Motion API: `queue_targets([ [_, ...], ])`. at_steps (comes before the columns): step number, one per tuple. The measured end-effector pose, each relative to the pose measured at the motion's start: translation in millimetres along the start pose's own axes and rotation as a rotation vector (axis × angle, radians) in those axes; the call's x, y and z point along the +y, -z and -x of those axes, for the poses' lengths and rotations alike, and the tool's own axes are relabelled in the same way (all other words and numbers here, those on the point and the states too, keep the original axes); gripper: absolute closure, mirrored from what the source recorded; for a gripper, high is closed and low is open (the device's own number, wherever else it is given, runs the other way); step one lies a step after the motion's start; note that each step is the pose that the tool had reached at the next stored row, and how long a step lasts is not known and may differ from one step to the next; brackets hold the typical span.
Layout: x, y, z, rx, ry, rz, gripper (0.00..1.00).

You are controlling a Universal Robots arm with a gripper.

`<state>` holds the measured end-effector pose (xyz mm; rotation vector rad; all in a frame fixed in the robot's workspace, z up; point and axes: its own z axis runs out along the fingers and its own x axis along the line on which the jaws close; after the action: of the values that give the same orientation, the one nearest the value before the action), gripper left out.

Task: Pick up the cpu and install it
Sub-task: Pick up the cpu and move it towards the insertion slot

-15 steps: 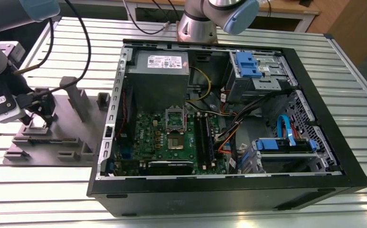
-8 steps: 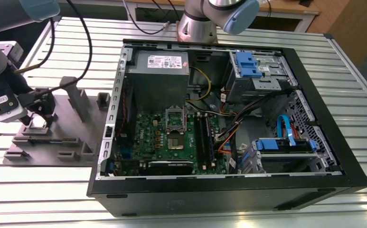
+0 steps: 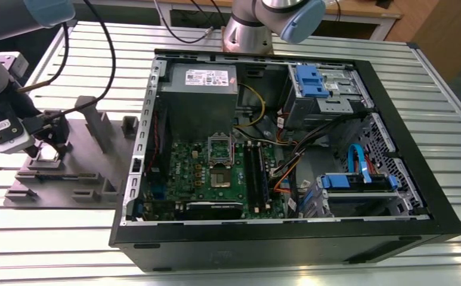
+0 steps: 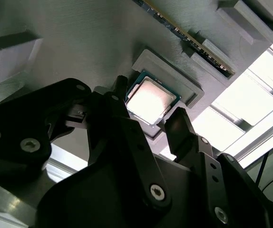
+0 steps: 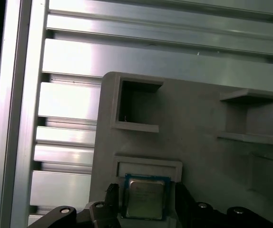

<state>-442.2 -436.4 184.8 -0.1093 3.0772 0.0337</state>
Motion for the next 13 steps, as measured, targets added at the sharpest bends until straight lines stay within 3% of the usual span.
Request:
queue_targets([
  [13, -0.3, -2.8, -0.3, -0.0001, 0.0, -0.0005, 0.41],
])
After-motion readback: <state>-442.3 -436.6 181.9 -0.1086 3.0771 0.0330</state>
